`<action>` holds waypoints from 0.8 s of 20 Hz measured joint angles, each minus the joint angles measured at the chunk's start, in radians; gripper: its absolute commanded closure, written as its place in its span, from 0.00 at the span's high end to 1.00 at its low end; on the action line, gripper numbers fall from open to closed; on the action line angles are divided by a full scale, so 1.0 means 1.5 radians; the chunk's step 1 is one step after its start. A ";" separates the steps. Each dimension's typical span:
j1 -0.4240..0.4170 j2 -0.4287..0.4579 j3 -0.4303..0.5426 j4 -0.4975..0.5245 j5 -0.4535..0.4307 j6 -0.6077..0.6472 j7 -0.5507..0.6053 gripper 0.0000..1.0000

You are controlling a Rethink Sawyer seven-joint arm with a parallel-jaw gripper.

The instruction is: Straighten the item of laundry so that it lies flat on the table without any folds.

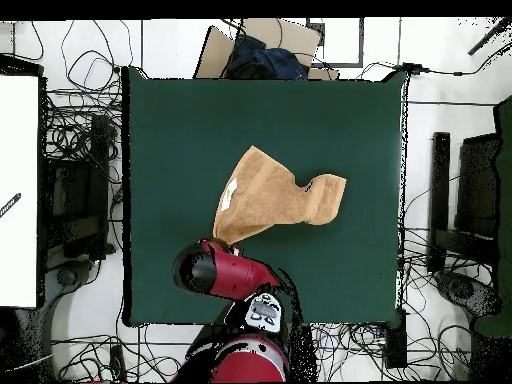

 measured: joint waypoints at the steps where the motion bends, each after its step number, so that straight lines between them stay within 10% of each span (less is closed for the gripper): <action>1: 0.002 0.000 0.000 -0.003 0.000 0.000 0.000 1.00; 16: 0.025 0.023 -0.003 -0.043 0.000 0.000 0.000 1.00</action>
